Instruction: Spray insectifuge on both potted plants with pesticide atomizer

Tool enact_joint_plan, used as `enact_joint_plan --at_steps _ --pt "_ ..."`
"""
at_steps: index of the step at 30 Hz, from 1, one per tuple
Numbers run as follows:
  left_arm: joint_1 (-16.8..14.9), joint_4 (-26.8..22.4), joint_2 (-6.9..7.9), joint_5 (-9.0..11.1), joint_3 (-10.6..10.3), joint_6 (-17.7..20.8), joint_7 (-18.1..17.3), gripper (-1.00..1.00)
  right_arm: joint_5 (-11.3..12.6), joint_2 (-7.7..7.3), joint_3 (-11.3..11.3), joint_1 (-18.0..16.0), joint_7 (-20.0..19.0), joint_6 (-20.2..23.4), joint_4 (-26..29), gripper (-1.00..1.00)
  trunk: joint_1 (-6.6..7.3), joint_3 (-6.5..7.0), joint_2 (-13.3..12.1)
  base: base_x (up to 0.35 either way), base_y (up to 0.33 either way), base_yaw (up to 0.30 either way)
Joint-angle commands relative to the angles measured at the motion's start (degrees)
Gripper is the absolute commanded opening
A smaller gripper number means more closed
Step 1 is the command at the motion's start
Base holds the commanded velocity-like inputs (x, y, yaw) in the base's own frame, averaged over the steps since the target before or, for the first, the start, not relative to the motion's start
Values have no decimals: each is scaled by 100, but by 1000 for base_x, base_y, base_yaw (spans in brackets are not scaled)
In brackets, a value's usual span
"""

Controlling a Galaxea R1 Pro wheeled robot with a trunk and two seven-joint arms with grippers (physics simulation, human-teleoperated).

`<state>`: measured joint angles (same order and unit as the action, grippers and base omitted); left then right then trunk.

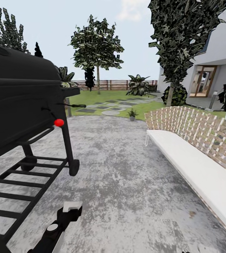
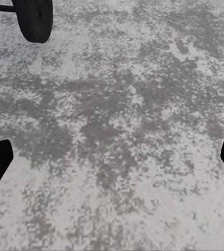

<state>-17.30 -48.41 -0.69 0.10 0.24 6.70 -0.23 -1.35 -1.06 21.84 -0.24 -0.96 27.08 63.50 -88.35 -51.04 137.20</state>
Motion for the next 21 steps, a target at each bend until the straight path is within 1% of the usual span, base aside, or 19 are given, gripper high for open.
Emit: enact_joint_plan --at_steps 1,10,15,21 --pt "-1 -10 -1 0 3 33 -3 100 -14 1 4 -2 -10 28 6 100 -2 -6 2 337 0 0" --pt "-1 -10 -1 0 3 33 -3 100 -14 1 6 -2 -10 22 -8 100 -2 -6 2 337 0 0" --pt "-1 -10 -1 0 3 33 -3 100 -16 -6 13 -2 -10 17 -239 100 -2 -6 2 337 0 0" --pt "-1 -10 -1 0 3 33 -3 100 -22 -6 14 -2 -10 17 -314 100 -2 -6 2 337 0 0"
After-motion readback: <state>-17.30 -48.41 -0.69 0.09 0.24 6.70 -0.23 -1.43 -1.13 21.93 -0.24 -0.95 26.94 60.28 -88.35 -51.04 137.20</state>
